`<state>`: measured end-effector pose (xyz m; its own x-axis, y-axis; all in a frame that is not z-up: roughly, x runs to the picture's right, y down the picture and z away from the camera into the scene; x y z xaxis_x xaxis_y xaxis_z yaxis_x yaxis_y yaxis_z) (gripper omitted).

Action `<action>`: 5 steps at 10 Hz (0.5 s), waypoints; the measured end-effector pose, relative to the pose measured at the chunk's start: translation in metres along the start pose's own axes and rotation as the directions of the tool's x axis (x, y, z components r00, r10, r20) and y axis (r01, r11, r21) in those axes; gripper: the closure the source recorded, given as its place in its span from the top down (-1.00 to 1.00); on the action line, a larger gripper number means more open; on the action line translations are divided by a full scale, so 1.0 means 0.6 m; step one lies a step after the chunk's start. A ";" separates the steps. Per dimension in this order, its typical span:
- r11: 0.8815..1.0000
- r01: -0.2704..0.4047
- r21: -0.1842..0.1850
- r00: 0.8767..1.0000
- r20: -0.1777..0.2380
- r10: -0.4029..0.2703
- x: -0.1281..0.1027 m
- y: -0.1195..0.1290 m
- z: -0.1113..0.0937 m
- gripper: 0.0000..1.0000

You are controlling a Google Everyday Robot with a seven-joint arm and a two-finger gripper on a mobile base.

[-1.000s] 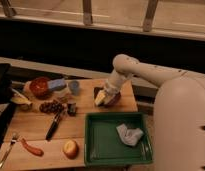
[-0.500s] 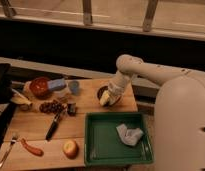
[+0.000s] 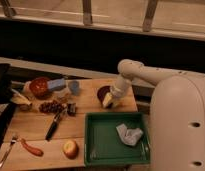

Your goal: Wipe purple bowl with eraser

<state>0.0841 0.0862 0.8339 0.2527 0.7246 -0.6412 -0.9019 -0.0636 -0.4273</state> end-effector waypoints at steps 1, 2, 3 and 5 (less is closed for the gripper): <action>1.000 -0.024 0.011 1.000 0.007 0.024 0.002 -0.016 -0.005 -1.00; 0.997 -0.071 0.036 0.997 0.031 0.070 0.007 -0.049 -0.029 -1.00; 0.993 -0.104 0.056 0.994 0.048 0.102 0.012 -0.069 -0.055 -1.00; 0.987 -0.134 0.092 0.989 0.074 0.128 0.008 -0.079 -0.101 -1.00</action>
<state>0.1490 0.0512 0.8126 0.1088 0.7594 -0.6415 -0.9561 -0.0967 -0.2766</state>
